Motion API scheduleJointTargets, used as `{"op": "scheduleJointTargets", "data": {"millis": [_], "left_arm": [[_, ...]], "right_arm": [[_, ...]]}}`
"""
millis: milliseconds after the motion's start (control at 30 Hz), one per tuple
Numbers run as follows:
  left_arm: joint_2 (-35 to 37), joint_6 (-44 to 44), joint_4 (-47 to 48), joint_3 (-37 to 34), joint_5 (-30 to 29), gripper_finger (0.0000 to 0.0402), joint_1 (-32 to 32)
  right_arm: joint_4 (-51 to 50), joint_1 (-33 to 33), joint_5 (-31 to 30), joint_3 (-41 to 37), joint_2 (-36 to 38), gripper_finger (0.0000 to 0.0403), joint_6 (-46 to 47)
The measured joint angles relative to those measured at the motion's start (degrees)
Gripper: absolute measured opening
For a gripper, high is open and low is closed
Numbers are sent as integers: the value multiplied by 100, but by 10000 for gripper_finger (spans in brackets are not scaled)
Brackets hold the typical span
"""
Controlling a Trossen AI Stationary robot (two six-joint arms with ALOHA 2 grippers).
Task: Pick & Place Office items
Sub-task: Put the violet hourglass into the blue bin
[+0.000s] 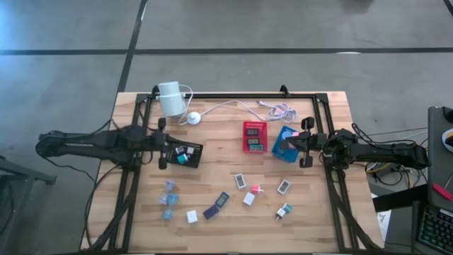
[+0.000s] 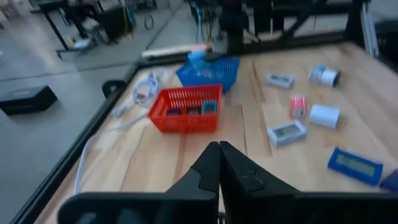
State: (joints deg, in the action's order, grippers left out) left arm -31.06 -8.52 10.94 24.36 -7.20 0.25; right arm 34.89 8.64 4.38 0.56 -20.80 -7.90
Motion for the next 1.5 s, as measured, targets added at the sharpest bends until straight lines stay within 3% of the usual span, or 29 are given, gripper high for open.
{"op": "scheduleJointTargets", "data": {"millis": [567,967,1500], "left_arm": [[1760,1285,-1091,-1530,17,5,11],[2045,1543,-1395,-2176,17,3,11],[2062,1563,-1347,-2215,46,8,11]], "right_arm": [[2,0,-2,0,0,8,-22],[-1,0,-2,0,0,8,-111],[-7,0,-3,0,0,8,-111]]}}
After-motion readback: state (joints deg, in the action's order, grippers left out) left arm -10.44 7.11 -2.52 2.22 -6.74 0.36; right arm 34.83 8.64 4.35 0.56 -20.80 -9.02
